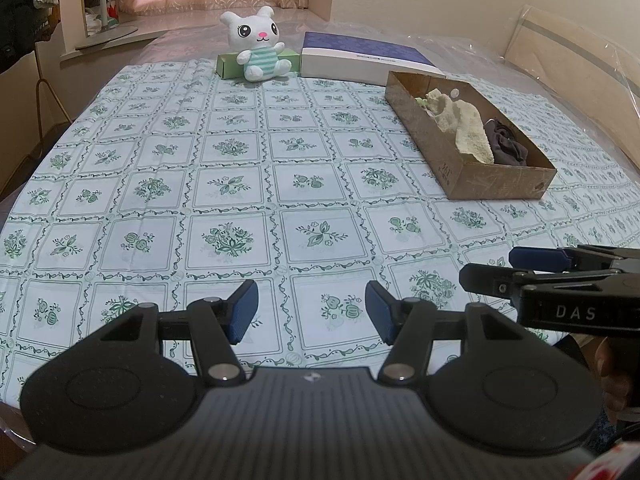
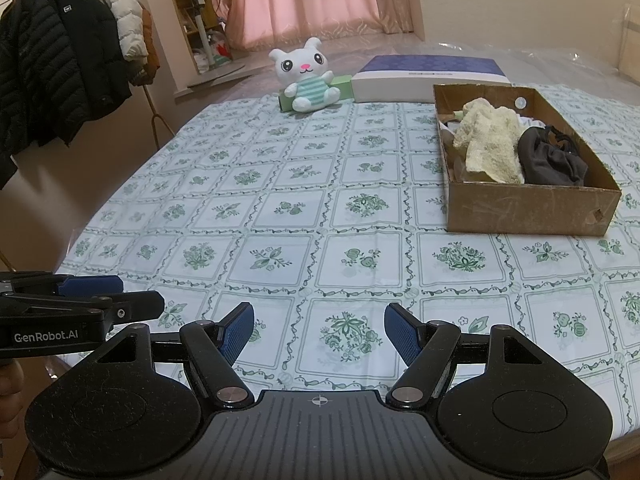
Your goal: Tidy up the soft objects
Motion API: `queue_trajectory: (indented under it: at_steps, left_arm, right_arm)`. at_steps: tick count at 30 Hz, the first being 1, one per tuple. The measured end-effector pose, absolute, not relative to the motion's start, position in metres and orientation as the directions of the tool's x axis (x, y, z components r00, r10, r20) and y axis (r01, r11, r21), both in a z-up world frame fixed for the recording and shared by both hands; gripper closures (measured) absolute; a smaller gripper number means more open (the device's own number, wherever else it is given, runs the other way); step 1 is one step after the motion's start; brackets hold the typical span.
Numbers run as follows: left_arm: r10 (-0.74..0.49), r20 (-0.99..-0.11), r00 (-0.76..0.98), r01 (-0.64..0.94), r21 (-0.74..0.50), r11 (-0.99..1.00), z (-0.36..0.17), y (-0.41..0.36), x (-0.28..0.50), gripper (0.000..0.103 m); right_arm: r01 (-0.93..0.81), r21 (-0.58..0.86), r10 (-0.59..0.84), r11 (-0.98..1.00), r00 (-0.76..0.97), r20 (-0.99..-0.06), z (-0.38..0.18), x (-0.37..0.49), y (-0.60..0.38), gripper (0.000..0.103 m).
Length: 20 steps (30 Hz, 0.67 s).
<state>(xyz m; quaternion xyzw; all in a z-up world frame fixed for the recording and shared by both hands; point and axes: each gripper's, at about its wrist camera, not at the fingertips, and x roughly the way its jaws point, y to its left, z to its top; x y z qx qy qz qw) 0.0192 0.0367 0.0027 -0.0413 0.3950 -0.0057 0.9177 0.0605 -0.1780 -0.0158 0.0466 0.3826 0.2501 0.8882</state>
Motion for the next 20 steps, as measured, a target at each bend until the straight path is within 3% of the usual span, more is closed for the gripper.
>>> queue_trajectory:
  at_steps: [20]
  left_arm:
    - [-0.042,-0.732,0.68,-0.026,-0.081,0.996,-0.0035,0.0372,0.0218,0.046]
  right_arm:
    - [-0.398,0.274,0.471,0.876,0.578,-0.667,-0.0221,0.0637,-0.18,0.031]
